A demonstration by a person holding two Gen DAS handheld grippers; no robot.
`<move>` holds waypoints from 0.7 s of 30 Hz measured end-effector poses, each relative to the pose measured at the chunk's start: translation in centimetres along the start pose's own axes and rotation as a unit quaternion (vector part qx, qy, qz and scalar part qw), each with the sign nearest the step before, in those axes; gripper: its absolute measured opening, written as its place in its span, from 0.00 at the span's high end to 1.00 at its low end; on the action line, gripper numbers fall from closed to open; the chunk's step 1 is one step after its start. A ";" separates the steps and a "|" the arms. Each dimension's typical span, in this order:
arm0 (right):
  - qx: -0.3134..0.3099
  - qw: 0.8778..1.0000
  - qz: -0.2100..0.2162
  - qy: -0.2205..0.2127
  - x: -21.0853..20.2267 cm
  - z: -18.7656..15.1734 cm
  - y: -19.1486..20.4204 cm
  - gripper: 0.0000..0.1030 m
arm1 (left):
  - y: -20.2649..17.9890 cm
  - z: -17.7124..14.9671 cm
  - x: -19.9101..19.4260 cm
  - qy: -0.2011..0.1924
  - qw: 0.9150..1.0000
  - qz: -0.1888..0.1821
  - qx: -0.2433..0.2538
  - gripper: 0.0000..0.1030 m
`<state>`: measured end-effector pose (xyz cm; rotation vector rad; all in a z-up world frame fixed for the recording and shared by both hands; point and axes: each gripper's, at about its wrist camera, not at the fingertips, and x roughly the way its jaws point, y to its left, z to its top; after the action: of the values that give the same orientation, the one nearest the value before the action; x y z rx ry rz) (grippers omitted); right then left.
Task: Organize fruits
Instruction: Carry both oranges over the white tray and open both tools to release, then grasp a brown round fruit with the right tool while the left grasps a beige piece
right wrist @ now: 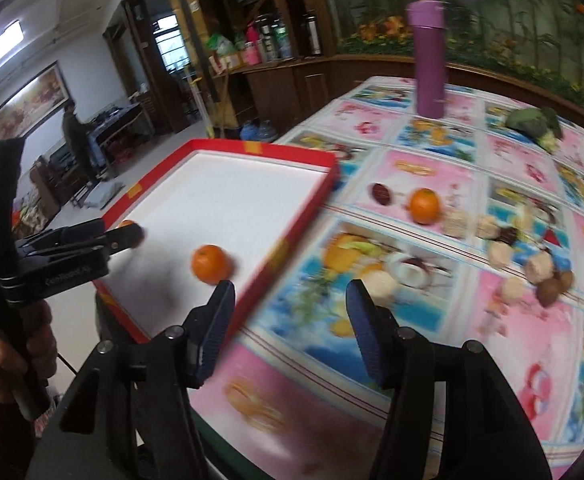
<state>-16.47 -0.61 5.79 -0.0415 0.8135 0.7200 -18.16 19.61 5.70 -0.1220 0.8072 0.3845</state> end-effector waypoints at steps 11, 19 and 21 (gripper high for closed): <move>0.122 0.988 -0.094 -0.016 -6.0 -3.8 -12.5 0.42 | -7.7 -0.7 -2.3 0.004 0.993 -0.073 0.092 0.28; 0.170 0.979 -0.108 0.003 -5.2 -2.8 -18.2 0.52 | -12.1 -0.8 -2.7 0.023 0.983 -0.122 0.132 0.28; 0.156 0.980 -0.120 0.020 -3.9 -2.0 -18.3 0.64 | -12.8 -0.7 -2.6 0.029 0.982 -0.130 0.133 0.28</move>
<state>-8.61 -17.41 2.78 0.1261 0.9349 0.3594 -15.42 6.84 6.61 0.0119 0.8802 0.0257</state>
